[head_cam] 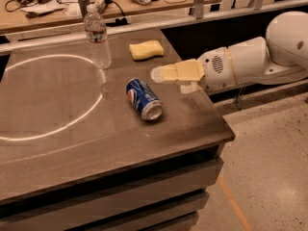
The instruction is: Knock pepsi can over
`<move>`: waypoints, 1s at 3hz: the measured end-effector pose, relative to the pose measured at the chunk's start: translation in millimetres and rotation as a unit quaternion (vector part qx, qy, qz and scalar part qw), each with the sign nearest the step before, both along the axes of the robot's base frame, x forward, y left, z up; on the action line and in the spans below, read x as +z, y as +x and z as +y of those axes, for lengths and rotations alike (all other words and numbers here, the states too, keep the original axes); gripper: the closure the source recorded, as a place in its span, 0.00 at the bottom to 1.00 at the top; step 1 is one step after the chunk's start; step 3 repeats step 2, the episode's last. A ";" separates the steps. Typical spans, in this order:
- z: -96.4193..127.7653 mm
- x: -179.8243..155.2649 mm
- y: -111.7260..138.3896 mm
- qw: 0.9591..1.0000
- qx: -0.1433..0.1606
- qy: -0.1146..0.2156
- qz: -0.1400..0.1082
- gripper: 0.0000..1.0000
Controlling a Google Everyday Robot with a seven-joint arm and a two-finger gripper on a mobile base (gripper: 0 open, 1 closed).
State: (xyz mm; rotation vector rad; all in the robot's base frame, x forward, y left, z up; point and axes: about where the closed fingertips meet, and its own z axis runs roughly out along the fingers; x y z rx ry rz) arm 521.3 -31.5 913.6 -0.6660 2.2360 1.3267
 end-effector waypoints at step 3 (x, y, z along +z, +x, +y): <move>-43.1 18.4 5.5 0.995 -0.060 0.075 -0.025 0.00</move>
Offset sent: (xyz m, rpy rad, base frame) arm 0.0050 -0.0295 0.0107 0.1084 -0.0367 -0.0833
